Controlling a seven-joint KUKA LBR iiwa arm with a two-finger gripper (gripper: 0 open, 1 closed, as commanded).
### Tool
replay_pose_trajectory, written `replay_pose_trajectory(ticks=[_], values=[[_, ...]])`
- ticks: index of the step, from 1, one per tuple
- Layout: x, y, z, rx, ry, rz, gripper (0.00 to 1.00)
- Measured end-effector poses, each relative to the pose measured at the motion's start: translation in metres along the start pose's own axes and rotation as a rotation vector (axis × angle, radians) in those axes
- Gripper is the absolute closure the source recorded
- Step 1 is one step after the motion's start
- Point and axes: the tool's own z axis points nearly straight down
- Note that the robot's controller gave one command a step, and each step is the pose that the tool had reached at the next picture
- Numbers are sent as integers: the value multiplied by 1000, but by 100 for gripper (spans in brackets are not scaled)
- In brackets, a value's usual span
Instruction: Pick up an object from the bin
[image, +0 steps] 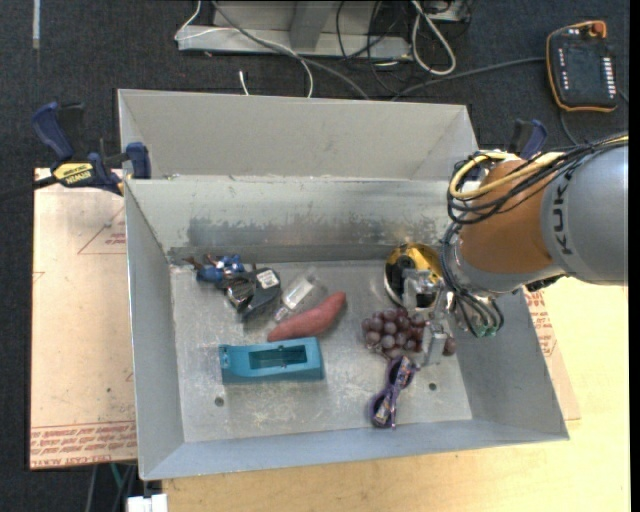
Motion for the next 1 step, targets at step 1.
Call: replay_pose_trajectory(ticks=[1], values=[[2,-1,0,-1,-6,37,0]])
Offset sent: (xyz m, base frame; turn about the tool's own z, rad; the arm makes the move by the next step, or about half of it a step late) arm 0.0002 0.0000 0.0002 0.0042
